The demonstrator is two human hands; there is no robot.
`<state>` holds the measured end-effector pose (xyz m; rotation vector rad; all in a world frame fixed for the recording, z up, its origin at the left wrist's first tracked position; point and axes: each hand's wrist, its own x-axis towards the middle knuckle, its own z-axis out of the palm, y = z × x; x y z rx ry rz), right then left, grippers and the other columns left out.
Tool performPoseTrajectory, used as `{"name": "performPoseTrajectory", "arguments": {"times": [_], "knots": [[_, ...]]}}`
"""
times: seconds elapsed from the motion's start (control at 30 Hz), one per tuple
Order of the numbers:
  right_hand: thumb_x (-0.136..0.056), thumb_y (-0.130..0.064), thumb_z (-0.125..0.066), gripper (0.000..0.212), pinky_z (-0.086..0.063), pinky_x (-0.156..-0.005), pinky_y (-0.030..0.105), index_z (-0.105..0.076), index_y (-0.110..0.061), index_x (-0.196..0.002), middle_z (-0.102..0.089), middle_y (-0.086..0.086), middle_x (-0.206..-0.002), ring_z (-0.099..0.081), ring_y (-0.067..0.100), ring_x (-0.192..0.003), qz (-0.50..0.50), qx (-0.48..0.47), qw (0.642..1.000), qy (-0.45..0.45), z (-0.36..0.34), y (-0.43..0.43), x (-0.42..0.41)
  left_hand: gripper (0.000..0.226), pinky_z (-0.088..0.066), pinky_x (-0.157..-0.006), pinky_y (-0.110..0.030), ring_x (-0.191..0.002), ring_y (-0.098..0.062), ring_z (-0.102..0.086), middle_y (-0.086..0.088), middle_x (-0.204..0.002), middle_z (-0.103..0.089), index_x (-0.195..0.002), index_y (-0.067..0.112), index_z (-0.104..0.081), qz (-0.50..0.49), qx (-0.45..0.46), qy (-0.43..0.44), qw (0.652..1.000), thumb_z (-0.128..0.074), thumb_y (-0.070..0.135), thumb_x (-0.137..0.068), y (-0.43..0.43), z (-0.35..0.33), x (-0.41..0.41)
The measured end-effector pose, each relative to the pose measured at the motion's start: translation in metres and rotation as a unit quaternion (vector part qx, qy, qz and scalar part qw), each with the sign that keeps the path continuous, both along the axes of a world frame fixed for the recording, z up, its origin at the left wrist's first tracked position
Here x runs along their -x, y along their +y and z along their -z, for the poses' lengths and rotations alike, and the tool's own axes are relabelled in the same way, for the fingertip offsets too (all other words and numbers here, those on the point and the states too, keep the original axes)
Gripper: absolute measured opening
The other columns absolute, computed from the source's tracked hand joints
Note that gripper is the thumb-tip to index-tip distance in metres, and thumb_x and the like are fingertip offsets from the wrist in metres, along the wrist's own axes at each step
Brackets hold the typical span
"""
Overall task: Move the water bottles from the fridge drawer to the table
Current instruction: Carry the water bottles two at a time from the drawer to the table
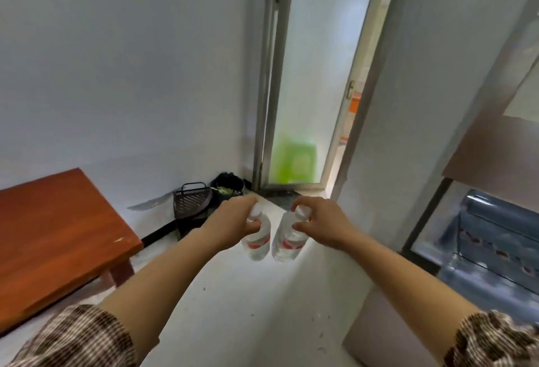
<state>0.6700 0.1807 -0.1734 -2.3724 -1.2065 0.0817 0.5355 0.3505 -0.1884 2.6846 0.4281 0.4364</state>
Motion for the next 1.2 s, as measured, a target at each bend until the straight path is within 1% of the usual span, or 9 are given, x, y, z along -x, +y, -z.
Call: {"name": "performPoseTrajectory", "arguments": {"times": [0.07, 0.17, 0.3, 0.5, 0.67, 0.83, 0.9, 1.07, 1.2], "knots": [[-0.074, -0.028, -0.075, 0.032, -0.045, -0.081, 0.030, -0.064, -0.031, -0.104, -0.066, 0.001, -0.110, -0.060, 0.023, -0.098, -0.041, 0.016, 0.999, 0.006, 0.005, 0.048, 0.018, 0.020, -0.038, -0.065, -0.032, -0.082, -0.026, -0.056, -0.007, -0.090, -0.061, -0.092, 0.012, -0.053, -0.043, 0.011, 0.000, 0.999, -0.062, 0.024, -0.079, 0.038, 0.005, 0.032], [-0.073, -0.027, -0.076, 0.030, -0.046, -0.079, 0.030, -0.065, -0.030, -0.101, -0.067, 0.002, -0.104, -0.061, 0.024, -0.095, -0.105, 0.026, 0.994, 0.002, 0.010, 0.123, 0.047, 0.019, -0.041, -0.063, -0.034, -0.077, -0.024, -0.055, -0.007, -0.088, -0.062, -0.090, 0.012, -0.054, -0.096, 0.018, 0.008, 0.995, -0.063, 0.023, -0.077, 0.096, 0.009, 0.076], [-0.074, -0.028, -0.077, 0.029, -0.047, -0.077, 0.030, -0.064, -0.031, -0.100, -0.063, -0.006, -0.099, -0.060, 0.018, -0.092, -0.178, 0.029, 0.983, 0.018, 0.018, 0.226, 0.085, 0.020, -0.036, -0.055, -0.025, -0.073, -0.019, -0.053, -0.003, -0.086, -0.061, -0.092, 0.014, -0.055, -0.156, 0.017, 0.019, 0.988, -0.064, 0.025, -0.078, 0.176, 0.014, 0.134], [-0.074, -0.036, -0.073, 0.034, -0.051, -0.075, 0.032, -0.064, -0.033, -0.107, -0.068, -0.002, -0.109, -0.063, 0.018, -0.091, -0.281, 0.053, 0.958, -0.008, 0.026, 0.384, 0.144, 0.021, -0.049, -0.068, -0.036, -0.077, -0.018, -0.057, 0.001, -0.088, -0.061, -0.093, 0.019, -0.056, -0.227, 0.034, 0.056, 0.972, -0.065, 0.028, -0.077, 0.298, 0.011, 0.214], [-0.076, -0.036, -0.070, 0.037, -0.050, -0.081, 0.034, -0.064, -0.030, -0.113, -0.067, 0.000, -0.115, -0.062, 0.025, -0.100, -0.356, 0.078, 0.931, -0.031, 0.020, 0.496, 0.200, 0.020, -0.048, -0.068, -0.035, -0.076, -0.015, -0.057, 0.005, -0.087, -0.061, -0.093, 0.023, -0.056, -0.285, 0.039, 0.054, 0.956, -0.065, 0.030, -0.076, 0.384, 0.004, 0.282], [-0.078, -0.035, -0.071, 0.038, -0.048, -0.080, 0.033, -0.063, -0.027, -0.115, -0.067, 0.002, -0.116, -0.062, 0.026, -0.102, -0.396, 0.077, 0.914, -0.049, 0.014, 0.589, 0.259, 0.022, -0.046, -0.059, -0.028, -0.069, -0.008, -0.056, 0.009, -0.082, -0.059, -0.091, 0.027, -0.055, -0.338, 0.052, 0.038, 0.939, -0.067, 0.031, -0.073, 0.455, -0.001, 0.345], [-0.078, -0.035, -0.071, 0.039, -0.050, -0.082, 0.035, -0.062, -0.027, -0.116, -0.066, 0.001, -0.117, -0.061, 0.026, -0.104, -0.407, 0.074, 0.909, -0.051, 0.014, 0.623, 0.283, 0.022, -0.046, -0.059, -0.029, -0.069, -0.008, -0.056, 0.009, -0.082, -0.059, -0.090, 0.026, -0.054, -0.350, 0.056, 0.035, 0.935, -0.066, 0.031, -0.072, 0.484, 0.000, 0.369], [-0.076, -0.037, -0.072, 0.037, -0.052, -0.078, 0.036, -0.063, -0.028, -0.111, -0.067, 0.000, -0.114, -0.062, 0.025, -0.100, -0.413, 0.072, 0.907, -0.043, 0.018, 0.700, 0.344, 0.024, -0.035, -0.053, -0.028, -0.065, -0.010, -0.050, 0.008, -0.076, -0.053, -0.075, 0.031, -0.042, -0.357, 0.060, 0.047, 0.931, -0.065, 0.029, -0.071, 0.557, 0.007, 0.428], [-0.076, -0.036, -0.070, 0.036, -0.050, -0.074, 0.033, -0.063, -0.029, -0.111, -0.067, 0.001, -0.113, -0.063, 0.025, -0.098, -0.412, 0.076, 0.908, -0.019, 0.027, 0.758, 0.389, 0.022, -0.041, -0.057, -0.029, -0.068, -0.010, -0.051, 0.010, -0.079, -0.053, -0.084, 0.024, -0.049, -0.353, 0.067, 0.058, 0.931, -0.067, 0.029, -0.072, 0.614, 0.017, 0.475]]}}
